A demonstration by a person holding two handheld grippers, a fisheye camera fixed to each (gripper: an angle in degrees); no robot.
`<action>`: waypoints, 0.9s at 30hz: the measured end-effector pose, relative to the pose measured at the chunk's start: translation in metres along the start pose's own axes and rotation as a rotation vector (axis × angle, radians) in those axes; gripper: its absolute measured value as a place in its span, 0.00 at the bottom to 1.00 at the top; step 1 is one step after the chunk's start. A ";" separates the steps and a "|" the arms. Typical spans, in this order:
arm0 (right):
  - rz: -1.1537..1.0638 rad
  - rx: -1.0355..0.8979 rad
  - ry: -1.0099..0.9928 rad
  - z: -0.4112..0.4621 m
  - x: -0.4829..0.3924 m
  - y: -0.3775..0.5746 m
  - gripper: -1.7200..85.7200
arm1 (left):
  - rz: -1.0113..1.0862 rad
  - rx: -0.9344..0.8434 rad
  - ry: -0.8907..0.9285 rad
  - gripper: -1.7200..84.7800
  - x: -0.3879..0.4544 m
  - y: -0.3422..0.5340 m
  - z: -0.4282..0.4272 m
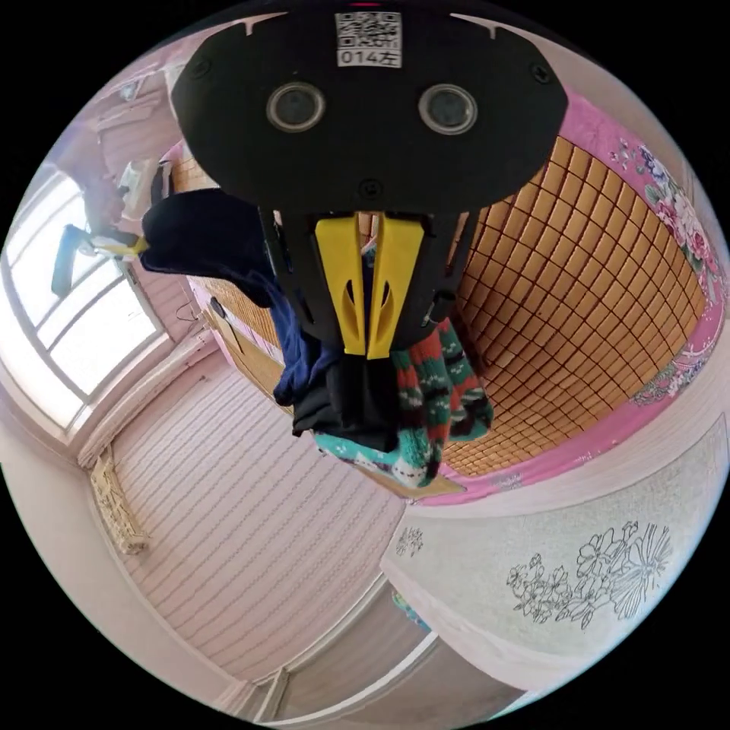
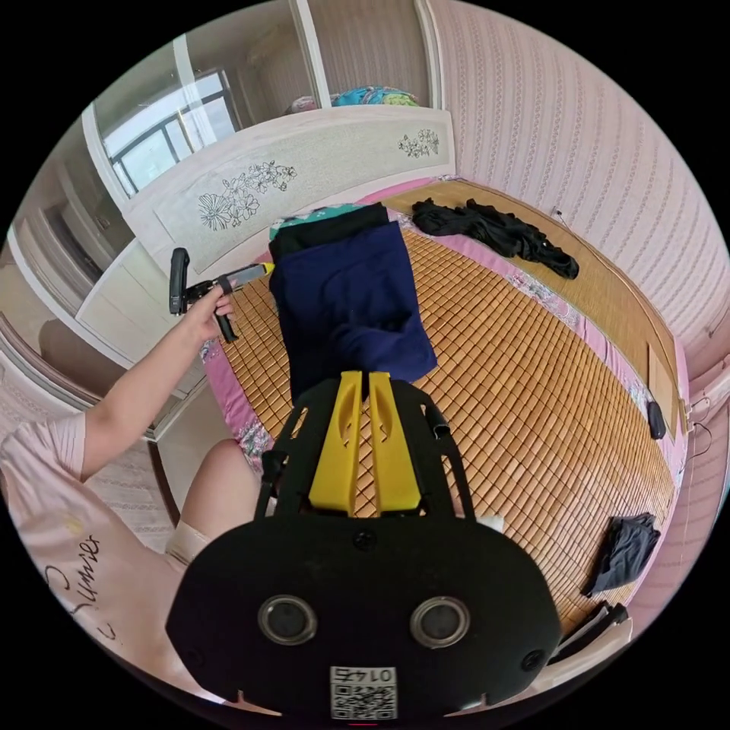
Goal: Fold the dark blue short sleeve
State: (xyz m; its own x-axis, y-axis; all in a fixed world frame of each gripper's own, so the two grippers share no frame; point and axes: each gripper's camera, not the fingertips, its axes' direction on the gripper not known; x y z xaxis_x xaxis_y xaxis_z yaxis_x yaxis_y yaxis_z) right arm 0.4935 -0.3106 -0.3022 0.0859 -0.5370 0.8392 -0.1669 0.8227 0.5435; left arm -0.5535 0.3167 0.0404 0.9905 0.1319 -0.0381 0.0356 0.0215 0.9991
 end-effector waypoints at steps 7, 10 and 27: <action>0.160 -0.083 0.052 -0.010 0.053 0.140 0.01 | 0.268 -0.244 0.069 0.01 0.121 0.185 -0.027; 0.359 -0.306 0.090 0.033 0.091 0.224 0.01 | 0.286 -0.398 -0.045 0.01 0.149 0.252 -0.009; 0.613 -0.305 -0.091 0.112 0.172 0.352 0.15 | 0.376 -0.419 -0.156 0.11 0.289 0.312 0.029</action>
State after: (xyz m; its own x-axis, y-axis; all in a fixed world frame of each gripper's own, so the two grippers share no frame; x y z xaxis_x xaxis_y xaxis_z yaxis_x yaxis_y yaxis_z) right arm 0.3396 -0.1339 0.0315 -0.0212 0.0391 0.9990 0.1261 0.9914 -0.0361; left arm -0.2522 0.3331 0.3414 0.9340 0.0591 0.3523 -0.3459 0.3960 0.8506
